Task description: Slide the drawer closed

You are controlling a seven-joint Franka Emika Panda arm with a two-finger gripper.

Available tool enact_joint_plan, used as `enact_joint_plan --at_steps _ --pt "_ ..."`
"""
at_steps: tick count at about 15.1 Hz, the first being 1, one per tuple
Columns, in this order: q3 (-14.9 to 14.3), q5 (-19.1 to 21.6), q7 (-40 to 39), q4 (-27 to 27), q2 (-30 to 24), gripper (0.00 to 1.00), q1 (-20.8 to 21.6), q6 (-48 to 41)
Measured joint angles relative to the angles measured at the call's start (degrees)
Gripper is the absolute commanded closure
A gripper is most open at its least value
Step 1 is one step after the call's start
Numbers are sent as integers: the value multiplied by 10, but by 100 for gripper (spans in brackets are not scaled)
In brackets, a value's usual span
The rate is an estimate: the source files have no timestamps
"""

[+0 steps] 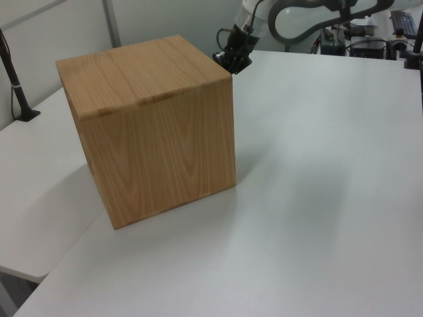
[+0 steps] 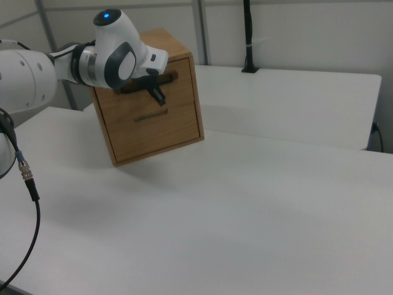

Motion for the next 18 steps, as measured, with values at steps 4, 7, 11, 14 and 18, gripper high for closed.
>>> enact_joint_plan --at_steps 4,7,11,14,18 --pt "-1 0 0 0 5 100 0 15" --pt "-1 0 0 0 5 99 0 18" --pt "-1 0 1 4 5 99 -3 22" --pt "-1 -1 -10 6 -7 95 -17 -7" --pt "-1 -1 -80 9 -43 94 -42 -141"
